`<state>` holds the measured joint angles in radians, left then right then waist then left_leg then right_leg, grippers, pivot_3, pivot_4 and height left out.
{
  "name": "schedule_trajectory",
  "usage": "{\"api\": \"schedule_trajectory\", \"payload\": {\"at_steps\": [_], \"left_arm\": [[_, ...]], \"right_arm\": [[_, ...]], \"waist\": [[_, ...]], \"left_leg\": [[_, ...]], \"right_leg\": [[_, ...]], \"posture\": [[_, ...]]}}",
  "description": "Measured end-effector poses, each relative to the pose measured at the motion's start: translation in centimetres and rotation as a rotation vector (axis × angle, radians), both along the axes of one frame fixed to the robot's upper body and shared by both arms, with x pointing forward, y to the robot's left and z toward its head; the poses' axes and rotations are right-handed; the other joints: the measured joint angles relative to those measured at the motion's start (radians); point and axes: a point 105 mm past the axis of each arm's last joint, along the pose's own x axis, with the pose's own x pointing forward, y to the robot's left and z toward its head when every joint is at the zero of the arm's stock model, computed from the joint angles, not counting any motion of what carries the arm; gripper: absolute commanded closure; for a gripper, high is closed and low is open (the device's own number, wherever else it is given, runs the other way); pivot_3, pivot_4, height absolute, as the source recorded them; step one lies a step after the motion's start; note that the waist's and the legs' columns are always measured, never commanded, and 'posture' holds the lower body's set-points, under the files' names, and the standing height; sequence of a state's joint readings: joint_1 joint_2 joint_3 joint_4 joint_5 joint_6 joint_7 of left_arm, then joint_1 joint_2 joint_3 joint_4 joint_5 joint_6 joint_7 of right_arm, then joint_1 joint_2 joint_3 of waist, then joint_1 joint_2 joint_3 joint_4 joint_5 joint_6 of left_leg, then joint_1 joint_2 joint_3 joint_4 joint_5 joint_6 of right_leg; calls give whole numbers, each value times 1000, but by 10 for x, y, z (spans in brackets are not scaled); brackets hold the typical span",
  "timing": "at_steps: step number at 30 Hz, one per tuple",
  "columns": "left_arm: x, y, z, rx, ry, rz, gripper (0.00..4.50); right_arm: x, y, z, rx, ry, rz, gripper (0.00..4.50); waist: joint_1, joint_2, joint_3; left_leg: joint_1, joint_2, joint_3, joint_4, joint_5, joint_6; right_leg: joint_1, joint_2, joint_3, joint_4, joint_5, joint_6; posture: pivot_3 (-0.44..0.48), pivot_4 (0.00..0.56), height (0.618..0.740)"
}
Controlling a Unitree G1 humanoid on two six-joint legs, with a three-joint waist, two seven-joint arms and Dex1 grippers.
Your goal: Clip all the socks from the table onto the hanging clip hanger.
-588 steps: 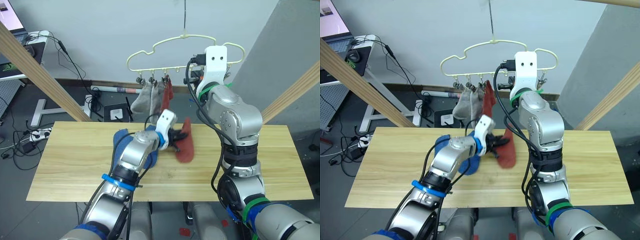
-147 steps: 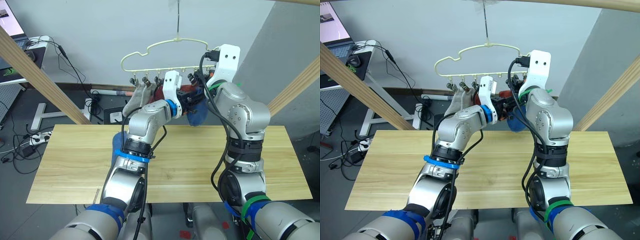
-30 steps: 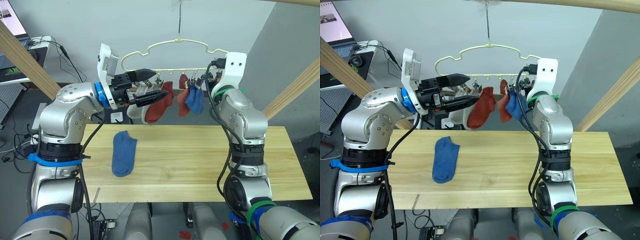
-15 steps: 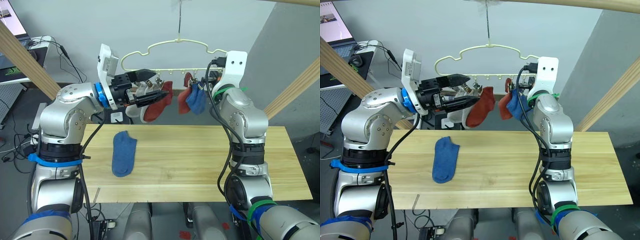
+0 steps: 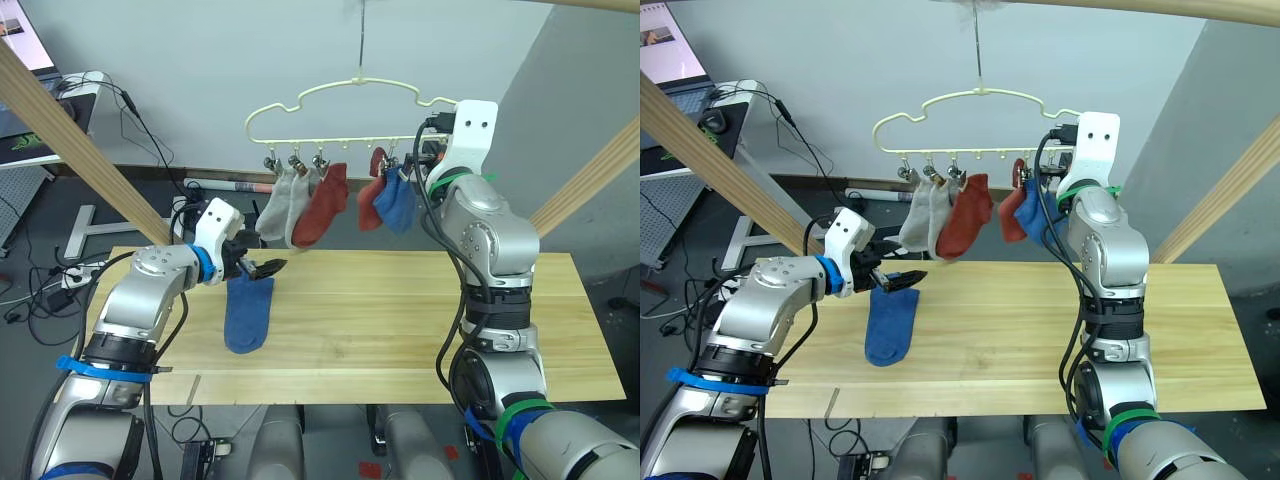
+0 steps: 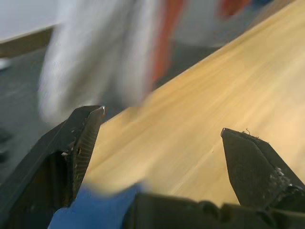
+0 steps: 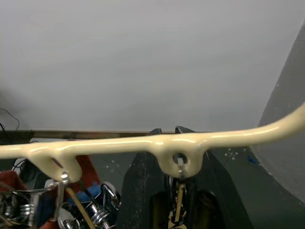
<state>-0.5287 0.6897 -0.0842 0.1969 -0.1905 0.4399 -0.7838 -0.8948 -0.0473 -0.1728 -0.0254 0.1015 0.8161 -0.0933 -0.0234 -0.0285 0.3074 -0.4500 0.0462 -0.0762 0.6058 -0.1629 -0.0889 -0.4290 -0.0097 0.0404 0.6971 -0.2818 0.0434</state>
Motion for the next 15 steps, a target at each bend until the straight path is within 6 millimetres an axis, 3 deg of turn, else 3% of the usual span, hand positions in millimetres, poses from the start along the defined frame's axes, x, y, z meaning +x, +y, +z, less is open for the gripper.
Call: {"api": "schedule_trajectory", "payload": {"at_steps": [3,7,15], "left_arm": [[12,14,-14,20,-9,100,0],[17,17,-38,6,50,160,0],[20,24,-58,76,112,188,0]], "right_arm": [[-1,0,1,0,-2,0,4499],[-2,0,2,-1,2,-1,4499],[-7,0,7,-2,-12,-2,4499]], "waist": [[7,0,0],[8,0,0],[-3,0,0]], "left_leg": [[0,0,0,0,0,0],[-1,0,0,0,0,0],[-1,0,0,0,0,0]], "right_leg": [[0,0,0,0,0,0],[0,0,0,0,0,0],[-1,0,0,0,0,0]], "posture": [[100,287,740],[89,289,740],[66,295,740]]}}
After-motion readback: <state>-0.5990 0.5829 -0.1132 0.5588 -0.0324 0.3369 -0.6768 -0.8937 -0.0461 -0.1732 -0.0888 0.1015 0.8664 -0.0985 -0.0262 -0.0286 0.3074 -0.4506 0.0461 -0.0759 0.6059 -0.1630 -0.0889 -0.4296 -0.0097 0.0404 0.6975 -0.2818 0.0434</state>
